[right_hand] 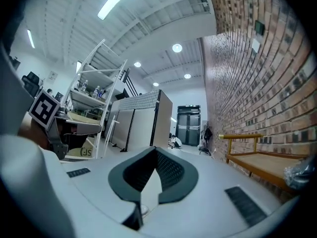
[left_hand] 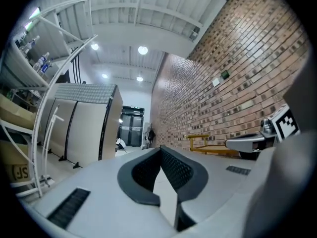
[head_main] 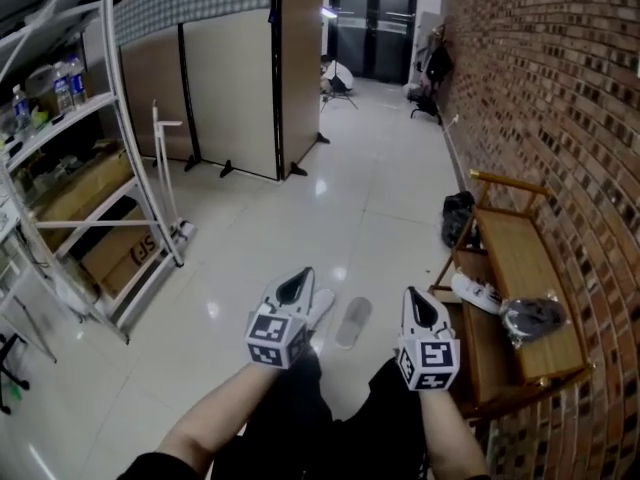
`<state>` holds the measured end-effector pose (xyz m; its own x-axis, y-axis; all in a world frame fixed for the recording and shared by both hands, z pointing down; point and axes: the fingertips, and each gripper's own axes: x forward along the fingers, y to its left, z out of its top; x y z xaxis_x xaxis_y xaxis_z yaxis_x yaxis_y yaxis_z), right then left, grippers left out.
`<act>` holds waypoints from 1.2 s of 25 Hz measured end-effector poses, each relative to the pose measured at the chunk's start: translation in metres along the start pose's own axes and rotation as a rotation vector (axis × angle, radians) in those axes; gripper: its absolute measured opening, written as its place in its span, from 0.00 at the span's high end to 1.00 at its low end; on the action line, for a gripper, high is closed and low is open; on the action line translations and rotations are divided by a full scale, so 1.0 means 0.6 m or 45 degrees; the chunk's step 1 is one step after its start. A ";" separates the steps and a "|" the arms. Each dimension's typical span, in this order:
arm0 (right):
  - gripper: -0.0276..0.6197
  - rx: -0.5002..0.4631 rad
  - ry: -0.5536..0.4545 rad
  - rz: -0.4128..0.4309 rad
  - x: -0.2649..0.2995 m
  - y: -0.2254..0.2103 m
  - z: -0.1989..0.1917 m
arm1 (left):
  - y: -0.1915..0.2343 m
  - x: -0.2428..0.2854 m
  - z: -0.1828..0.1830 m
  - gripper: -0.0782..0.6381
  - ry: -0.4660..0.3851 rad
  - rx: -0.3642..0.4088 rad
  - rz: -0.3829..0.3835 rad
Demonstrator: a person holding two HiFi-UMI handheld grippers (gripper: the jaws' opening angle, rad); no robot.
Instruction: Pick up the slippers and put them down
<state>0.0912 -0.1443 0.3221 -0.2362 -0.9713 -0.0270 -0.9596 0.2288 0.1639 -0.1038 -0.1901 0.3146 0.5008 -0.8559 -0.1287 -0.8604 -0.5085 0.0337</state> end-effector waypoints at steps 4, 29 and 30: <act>0.94 0.037 -0.020 0.012 -0.046 0.018 0.013 | -0.019 -0.047 0.011 0.88 -0.018 0.072 -0.051; 0.94 0.143 -0.048 0.148 -0.122 0.043 -0.062 | 0.015 -0.180 -0.061 0.88 0.028 0.083 -0.022; 0.94 0.153 -0.061 0.150 -0.119 0.040 -0.057 | 0.024 -0.177 -0.056 0.88 0.024 0.029 0.003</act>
<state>0.0902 -0.0718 0.3615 -0.3523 -0.9338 -0.0624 -0.9356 0.3497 0.0494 -0.1658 -0.1098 0.3623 0.5000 -0.8590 -0.1103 -0.8635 -0.5042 0.0117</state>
